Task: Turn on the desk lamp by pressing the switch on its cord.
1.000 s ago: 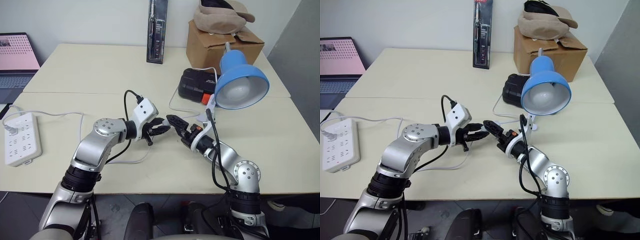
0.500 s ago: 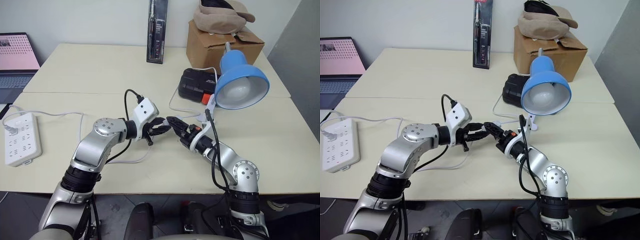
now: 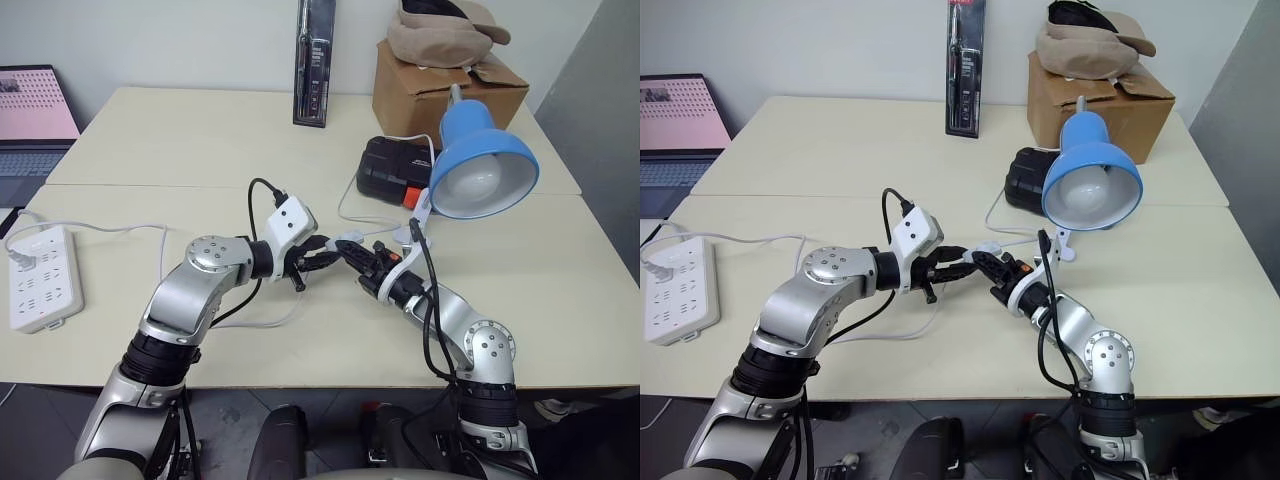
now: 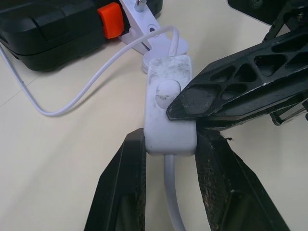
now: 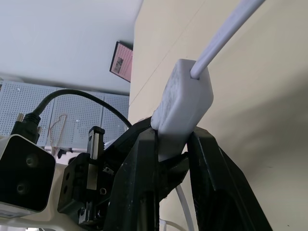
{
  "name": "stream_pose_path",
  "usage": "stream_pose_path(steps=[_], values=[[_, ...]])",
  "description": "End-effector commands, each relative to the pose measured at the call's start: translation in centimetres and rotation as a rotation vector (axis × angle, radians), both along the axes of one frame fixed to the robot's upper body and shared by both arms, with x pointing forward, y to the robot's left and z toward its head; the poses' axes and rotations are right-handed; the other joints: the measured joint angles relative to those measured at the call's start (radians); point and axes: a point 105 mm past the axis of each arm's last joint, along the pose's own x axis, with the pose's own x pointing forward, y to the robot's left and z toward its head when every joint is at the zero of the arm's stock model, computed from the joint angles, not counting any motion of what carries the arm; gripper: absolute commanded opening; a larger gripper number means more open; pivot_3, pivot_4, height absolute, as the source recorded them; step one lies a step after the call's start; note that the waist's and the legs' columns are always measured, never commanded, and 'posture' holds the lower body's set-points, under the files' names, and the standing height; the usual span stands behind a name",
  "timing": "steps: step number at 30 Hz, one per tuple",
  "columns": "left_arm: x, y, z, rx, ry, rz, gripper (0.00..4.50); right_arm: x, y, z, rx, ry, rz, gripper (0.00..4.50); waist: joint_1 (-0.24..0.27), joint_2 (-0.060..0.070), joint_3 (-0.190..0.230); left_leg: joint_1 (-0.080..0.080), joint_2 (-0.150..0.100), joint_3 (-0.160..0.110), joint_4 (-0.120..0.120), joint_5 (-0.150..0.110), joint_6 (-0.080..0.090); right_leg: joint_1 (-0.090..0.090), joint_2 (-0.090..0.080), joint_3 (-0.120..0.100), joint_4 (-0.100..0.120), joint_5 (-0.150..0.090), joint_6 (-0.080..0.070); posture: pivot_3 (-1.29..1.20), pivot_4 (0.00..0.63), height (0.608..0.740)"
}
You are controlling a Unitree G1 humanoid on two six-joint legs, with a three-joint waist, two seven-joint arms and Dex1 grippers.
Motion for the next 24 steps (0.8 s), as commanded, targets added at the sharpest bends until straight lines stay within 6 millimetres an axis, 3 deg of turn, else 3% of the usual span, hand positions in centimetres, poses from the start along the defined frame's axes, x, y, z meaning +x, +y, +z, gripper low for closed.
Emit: stream_pose_path(steps=[1,2,3,8,24], values=[[-0.41,-0.49,1.04,0.001,-0.052,-0.029,1.09,-0.36,0.61,1.28,0.062,-0.039,0.007,0.48,0.0,0.0,0.0,0.0,0.0,0.0,0.0,0.0,0.0,0.0,0.0,0.0,0.0,0.0,0.0,0.0,0.15,0.74],[-0.4,-0.49,1.04,0.0,-0.052,-0.027,1.09,-0.39,0.57,1.54,0.069,-0.054,0.007,0.48,0.0,0.0,0.0,0.0,0.0,0.0,0.0,0.0,0.0,0.0,0.0,0.0,0.0,0.0,0.0,0.0,0.15,0.74],[-0.4,-0.49,1.04,0.0,-0.051,-0.027,1.09,-0.42,0.56,1.73,0.071,-0.064,0.009,1.18,0.0,0.0,0.0,0.0,0.0,0.0,0.0,0.0,0.0,0.0,0.0,0.0,0.0,0.0,0.0,0.0,0.15,0.74],[-0.35,-0.49,1.08,-0.001,-0.052,-0.022,1.09,-0.26,0.42,1.75,0.073,-0.061,-0.003,2.19,0.0,0.0,0.0,0.0,0.0,0.0,0.0,0.0,0.0,0.0,0.0,0.0,0.0,0.0,0.0,0.0,0.15,0.74],[-0.41,-0.67,1.09,-0.001,-0.052,-0.029,1.09,0.01,0.44,1.24,0.085,-0.024,-0.023,2.23,0.0,0.0,0.0,0.0,0.0,0.0,0.0,0.0,0.0,0.0,0.0,0.0,0.0,0.0,0.0,0.0,0.15,0.74]])
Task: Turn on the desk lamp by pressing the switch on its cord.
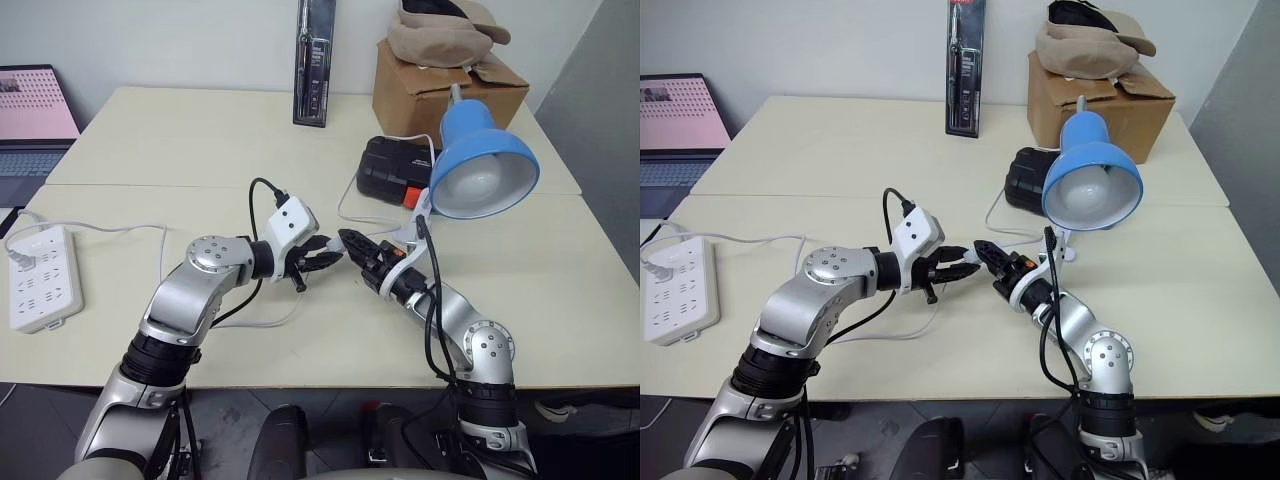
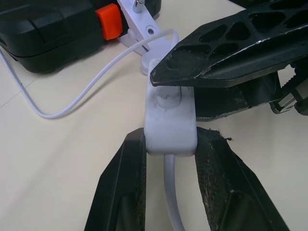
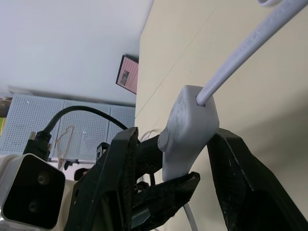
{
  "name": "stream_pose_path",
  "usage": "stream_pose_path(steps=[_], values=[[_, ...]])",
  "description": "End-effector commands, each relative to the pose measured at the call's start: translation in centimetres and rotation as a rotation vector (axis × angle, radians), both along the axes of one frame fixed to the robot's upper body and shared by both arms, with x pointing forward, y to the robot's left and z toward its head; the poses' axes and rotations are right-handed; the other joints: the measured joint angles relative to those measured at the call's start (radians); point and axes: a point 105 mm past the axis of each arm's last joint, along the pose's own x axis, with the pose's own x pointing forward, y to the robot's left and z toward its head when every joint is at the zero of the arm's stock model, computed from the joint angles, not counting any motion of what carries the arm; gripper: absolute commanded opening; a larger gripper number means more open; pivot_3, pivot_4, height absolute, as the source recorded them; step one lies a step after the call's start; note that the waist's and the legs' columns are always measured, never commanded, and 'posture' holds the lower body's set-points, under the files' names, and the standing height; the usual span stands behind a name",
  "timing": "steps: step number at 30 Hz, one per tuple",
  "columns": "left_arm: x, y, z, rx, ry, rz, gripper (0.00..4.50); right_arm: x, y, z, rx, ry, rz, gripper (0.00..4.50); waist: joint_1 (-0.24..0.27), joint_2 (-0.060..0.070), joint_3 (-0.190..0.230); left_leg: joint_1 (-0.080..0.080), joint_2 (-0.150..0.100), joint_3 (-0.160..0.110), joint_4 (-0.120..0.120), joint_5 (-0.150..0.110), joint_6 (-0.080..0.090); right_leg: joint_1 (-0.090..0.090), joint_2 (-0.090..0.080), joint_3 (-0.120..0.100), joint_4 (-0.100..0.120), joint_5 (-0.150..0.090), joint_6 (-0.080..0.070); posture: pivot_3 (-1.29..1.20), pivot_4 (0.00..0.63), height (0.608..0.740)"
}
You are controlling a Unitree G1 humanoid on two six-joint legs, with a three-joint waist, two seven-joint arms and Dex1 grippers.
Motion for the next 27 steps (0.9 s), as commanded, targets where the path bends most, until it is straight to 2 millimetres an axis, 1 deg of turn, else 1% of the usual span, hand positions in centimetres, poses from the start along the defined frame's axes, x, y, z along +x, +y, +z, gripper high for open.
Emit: stream_pose_path(steps=[1,7,11,12,13,14,16,27], values=[[-0.34,-0.54,1.04,-0.002,-0.047,-0.027,1.09,-0.49,0.92,0.67,0.047,-0.005,0.026,2.23,0.0,0.0,0.0,0.0,0.0,0.0,0.0,0.0,0.0,0.0,0.0,0.0,0.0,0.0,0.0,0.0,0.15,0.74],[-0.36,-0.54,1.02,-0.003,-0.047,-0.027,1.09,-0.64,1.13,0.52,0.042,0.001,0.042,2.23,0.0,0.0,0.0,0.0,0.0,0.0,0.0,0.0,0.0,0.0,0.0,0.0,0.0,0.0,0.0,0.0,0.15,0.74],[-0.35,-0.54,1.03,-0.003,-0.049,-0.027,1.09,-0.64,1.14,0.4,0.04,0.01,0.041,1.53,0.0,0.0,0.0,0.0,0.0,0.0,0.0,0.0,0.0,0.0,0.0,0.0,0.0,0.0,0.0,0.0,0.15,0.74],[-0.34,-0.54,1.03,-0.003,-0.049,-0.027,1.09,-0.63,1.12,0.36,0.04,0.012,0.039,1.22,0.0,0.0,0.0,0.0,0.0,0.0,0.0,0.0,0.0,0.0,0.0,0.0,0.0,0.0,0.0,0.0,0.15,0.74],[-0.34,-0.54,1.03,-0.003,-0.049,-0.026,1.09,-0.63,1.12,0.34,0.04,0.013,0.038,1.04,0.0,0.0,0.0,0.0,0.0,0.0,0.0,0.0,0.0,0.0,0.0,0.0,0.0,0.0,0.0,0.0,0.15,0.74],[-0.34,-0.54,1.03,-0.004,-0.049,-0.026,1.09,-0.63,1.11,0.34,0.04,0.014,0.038,0.73,0.0,0.0,0.0,0.0,0.0,0.0,0.0,0.0,0.0,0.0,0.0,0.0,0.0,0.0,0.0,0.0,0.15,0.74],[-0.33,-0.54,1.04,-0.003,-0.05,-0.026,1.09,-0.61,1.09,0.32,0.041,0.016,0.035,0.5,0.0,0.0,0.0,0.0,0.0,0.0,0.0,0.0,0.0,0.0,0.0,0.0,0.0,0.0,0.0,0.0,0.15,0.74],[-0.23,-0.52,1.17,-0.006,-0.057,-0.022,1.09,-0.64,1.06,0.47,0.059,0.014,0.035,0.5,0.0,0.0,0.0,0.0,0.0,0.0,0.0,0.0,0.0,0.0,0.0,0.0,0.0,0.0,0.0,0.0,0.15,0.74]])
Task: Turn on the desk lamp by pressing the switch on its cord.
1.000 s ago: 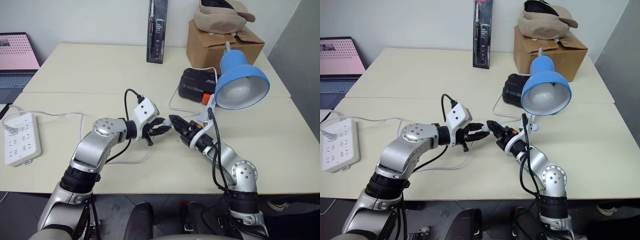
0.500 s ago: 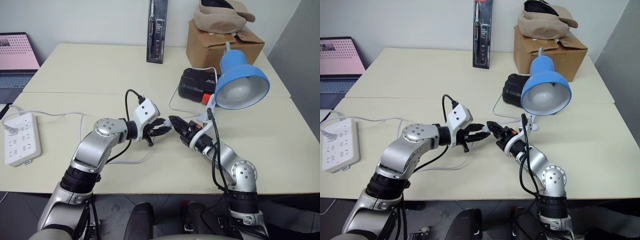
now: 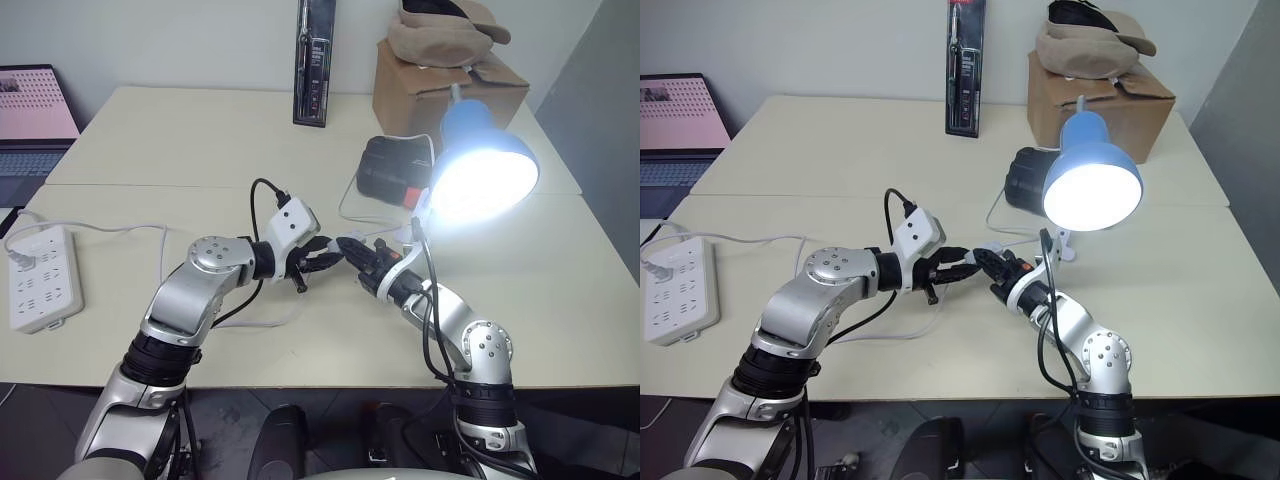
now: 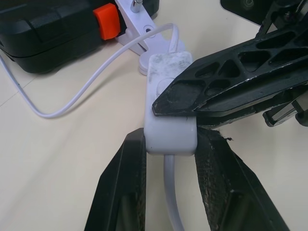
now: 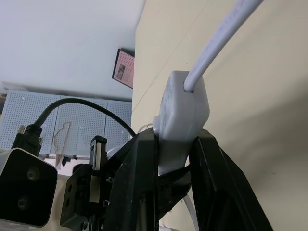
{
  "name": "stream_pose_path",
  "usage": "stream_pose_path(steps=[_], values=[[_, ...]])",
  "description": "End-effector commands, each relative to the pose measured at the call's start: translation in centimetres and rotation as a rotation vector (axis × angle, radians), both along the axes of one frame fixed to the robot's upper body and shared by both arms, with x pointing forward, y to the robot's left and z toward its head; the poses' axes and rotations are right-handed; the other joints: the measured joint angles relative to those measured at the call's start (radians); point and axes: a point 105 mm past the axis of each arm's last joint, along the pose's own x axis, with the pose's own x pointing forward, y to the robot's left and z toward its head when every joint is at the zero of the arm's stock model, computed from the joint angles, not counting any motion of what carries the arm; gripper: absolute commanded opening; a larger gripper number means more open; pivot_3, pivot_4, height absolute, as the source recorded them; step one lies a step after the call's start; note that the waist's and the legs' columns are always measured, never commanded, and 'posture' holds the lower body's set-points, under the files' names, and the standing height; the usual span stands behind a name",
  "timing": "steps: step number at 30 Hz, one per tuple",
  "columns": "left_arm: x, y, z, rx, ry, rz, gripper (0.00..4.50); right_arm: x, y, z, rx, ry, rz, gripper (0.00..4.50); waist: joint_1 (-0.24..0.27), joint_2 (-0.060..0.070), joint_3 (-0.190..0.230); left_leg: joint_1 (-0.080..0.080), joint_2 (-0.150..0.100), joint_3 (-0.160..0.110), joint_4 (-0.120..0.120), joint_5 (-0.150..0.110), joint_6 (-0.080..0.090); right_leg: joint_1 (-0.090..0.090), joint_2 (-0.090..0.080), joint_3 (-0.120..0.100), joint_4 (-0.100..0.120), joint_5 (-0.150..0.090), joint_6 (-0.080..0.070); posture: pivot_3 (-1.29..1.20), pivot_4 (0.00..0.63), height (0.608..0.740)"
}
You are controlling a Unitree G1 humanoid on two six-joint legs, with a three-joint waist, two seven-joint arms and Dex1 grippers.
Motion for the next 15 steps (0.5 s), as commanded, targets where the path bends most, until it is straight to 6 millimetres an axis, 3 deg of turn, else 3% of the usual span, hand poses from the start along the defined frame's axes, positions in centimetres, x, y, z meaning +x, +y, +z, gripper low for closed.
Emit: stream_pose_path(steps=[1,3,5,15], values=[[-0.15,-0.4,1.24,-0.009,-0.058,-0.017,1.09,-0.39,0.58,0.95,0.074,-0.013,0.012,0.5,0.0,0.0,0.0,0.0,0.0,0.0,0.0,0.0,0.0,0.0,0.0,0.0,0.0,0.0,0.0,0.0,0.15,0.74],[-0.13,-0.39,1.28,-0.01,-0.06,-0.015,1.09,-0.34,0.5,1.12,0.078,-0.021,0.008,0.5,0.0,0.0,0.0,0.0,0.0,0.0,0.0,0.0,0.0,0.0,0.0,0.0,0.0,0.0,0.0,0.0,0.15,0.74],[-0.09,-0.38,1.3,-0.01,-0.061,-0.014,1.09,-0.23,0.39,1.21,0.073,-0.029,0.005,1.2,0.0,0.0,0.0,0.0,0.0,0.0,0.0,0.0,0.0,0.0,0.0,0.0,0.0,0.0,0.0,0.0,0.15,0.74],[0.17,-0.15,1.34,-0.006,-0.068,-0.004,1.09,-0.41,-0.32,1.38,0.061,-0.047,0.007,3.46,0.0,0.0,0.0,0.0,0.0,0.0,0.0,0.0,0.0,0.0,0.0,0.0,0.0,0.0,0.0,0.0,0.15,0.74]])
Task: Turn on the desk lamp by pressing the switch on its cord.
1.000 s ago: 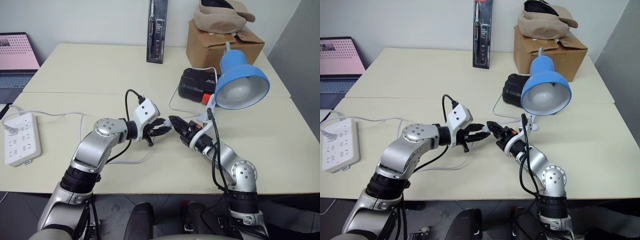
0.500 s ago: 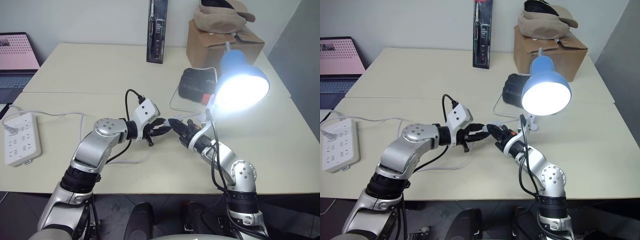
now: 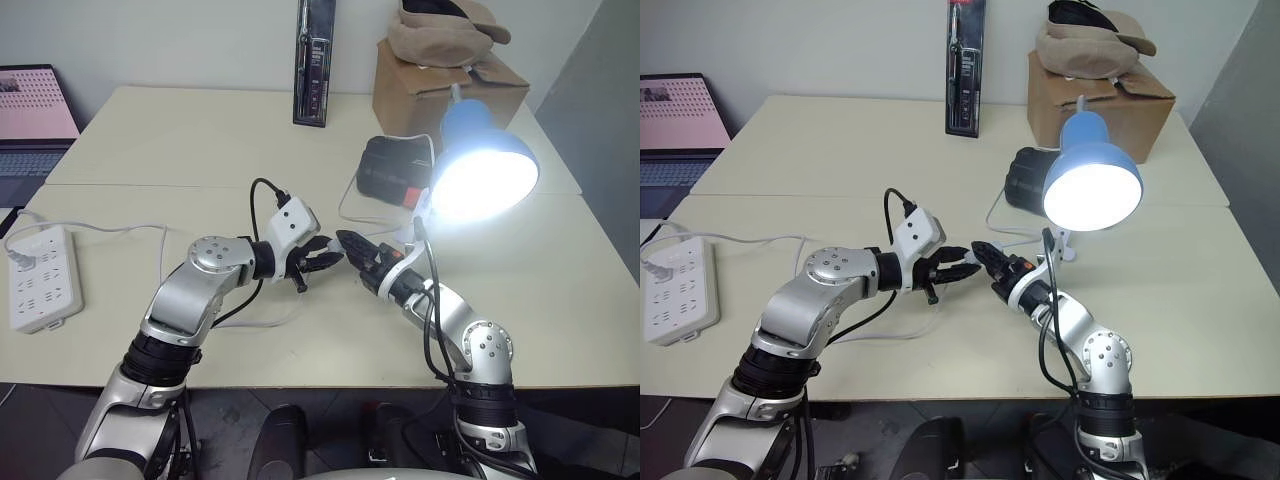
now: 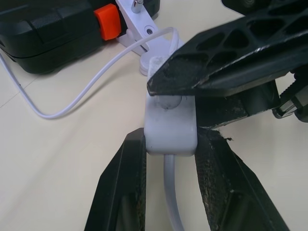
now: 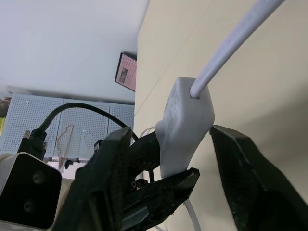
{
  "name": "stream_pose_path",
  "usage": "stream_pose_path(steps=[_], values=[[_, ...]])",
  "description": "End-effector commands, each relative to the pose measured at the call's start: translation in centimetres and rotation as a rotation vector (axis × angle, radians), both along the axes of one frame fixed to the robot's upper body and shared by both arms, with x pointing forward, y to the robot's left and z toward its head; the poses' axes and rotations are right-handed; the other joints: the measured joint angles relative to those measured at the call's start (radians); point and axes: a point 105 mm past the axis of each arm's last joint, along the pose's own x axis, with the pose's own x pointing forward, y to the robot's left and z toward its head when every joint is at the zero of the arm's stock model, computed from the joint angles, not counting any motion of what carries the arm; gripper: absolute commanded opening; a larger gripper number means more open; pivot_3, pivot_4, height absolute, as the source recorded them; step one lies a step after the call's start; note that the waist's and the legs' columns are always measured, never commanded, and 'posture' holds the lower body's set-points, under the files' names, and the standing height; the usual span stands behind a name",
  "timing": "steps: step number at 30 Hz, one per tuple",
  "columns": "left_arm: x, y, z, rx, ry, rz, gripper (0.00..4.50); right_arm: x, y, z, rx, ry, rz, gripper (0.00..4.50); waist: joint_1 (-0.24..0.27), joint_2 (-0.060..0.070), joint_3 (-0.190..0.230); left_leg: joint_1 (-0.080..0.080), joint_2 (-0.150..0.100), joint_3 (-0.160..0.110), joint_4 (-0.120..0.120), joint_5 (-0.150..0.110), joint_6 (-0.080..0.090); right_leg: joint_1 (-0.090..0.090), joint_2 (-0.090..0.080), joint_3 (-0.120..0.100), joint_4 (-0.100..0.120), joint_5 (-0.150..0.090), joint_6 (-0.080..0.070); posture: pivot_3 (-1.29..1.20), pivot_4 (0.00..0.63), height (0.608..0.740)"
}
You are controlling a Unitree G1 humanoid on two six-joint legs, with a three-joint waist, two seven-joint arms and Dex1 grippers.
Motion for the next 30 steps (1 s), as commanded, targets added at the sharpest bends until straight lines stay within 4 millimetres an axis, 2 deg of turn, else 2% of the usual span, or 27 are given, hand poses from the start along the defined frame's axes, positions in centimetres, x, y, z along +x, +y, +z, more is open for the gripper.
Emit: stream_pose_path(steps=[1,2,4,6,9,13,17,24,26,30], values=[[0.3,-0.1,1.3,-0.003,-0.066,-0.003,1.09,-0.7,-0.3,1.3,0.034,-0.05,0.019,3.69,0.0,0.0,0.0,0.0,0.0,0.0,0.0,0.0,0.0,0.0,0.0,0.0,0.0,0.0,0.0,0.0,0.15,0.74],[0.4,0.0,1.2,0.0,-0.067,0.0,1.09,-0.8,-0.4,1.3,0.029,-0.055,0.021,4.01,0.0,0.0,0.0,0.0,0.0,0.0,0.0,0.0,0.0,0.0,0.0,0.0,0.0,0.0,0.0,0.0,0.15,0.74],[0.8,0.5,1.1,0.024,-0.083,0.007,1.09,-1.4,-1.1,1.3,-0.035,-0.098,0.043,4.36,0.0,0.0,0.0,0.0,0.0,0.0,0.0,0.0,0.0,0.0,0.0,0.0,0.0,0.0,0.0,0.0,0.15,0.74],[1.2,0.9,1.0,0.055,-0.109,0.012,1.09,-2.2,-1.7,1.2,-0.128,-0.146,0.069,4.48,0.002,0.0,0.0,0.0,0.0,0.0,0.0,0.0,0.0,0.0,0.0,0.0,0.0,0.0,0.0,0.0,0.15,0.74],[2.0,1.8,0.7,0.111,-0.154,0.021,1.09,-3.2,-2.7,0.9,-0.265,-0.202,0.096,4.5,0.003,0.001,0.0,-0.001,0.0,0.0,0.0,0.0,0.0,-0.001,0.0,0.0,-0.001,0.0,0.0,0.0,0.15,0.74],[3.2,2.8,-0.4,0.169,-0.181,0.039,1.09,-3.6,-5.0,0.5,-0.556,-0.324,0.095,4.5,0.005,0.001,0.001,-0.001,0.0,0.0,0.0,0.0,0.0,-0.001,0.0,0.0,-0.001,0.0,0.0,0.0,0.15,0.74],[3.4,3.1,-2.5,0.189,-0.136,0.007,1.09,-4.2,-6.7,1.2,-0.876,-0.552,0.162,4.5,0.005,0.001,0.0,-0.002,-0.001,0.001,0.0,0.0,0.0,-0.002,0.0,0.0,-0.001,0.0,0.0,0.0,0.15,0.74],[3.3,2.8,-4.3,0.197,-0.116,-0.037,1.09,-4.7,-7.7,2.4,-1.087,-0.774,0.237,4.5,0.008,0.0,0.0,-0.007,0.0,0.0,0.0,0.0,0.0,-0.007,0.001,-0.001,-0.002,0.0,0.0,0.0,0.15,0.74],[3.3,2.7,-4.5,0.19,-0.111,-0.042,1.79,-4.8,-7.9,2.5,-1.128,-0.816,0.259,4.5,0.008,0.0,0.0,-0.007,-0.001,0.0,0.0,0.0,0.0,-0.007,0.0,-0.001,-0.002,0.0,0.0,0.0,0.15,0.74],[2.9,2.7,-3.9,0.161,-0.121,-0.062,2.63,-4.1,-8.2,2.4,-1.155,-0.842,0.25,4.5,0.008,0.0,0.001,-0.007,-0.001,0.0,0.001,0.0,0.0,-0.007,0.0,-0.001,-0.002,0.0,0.001,0.0,0.15,0.74]])
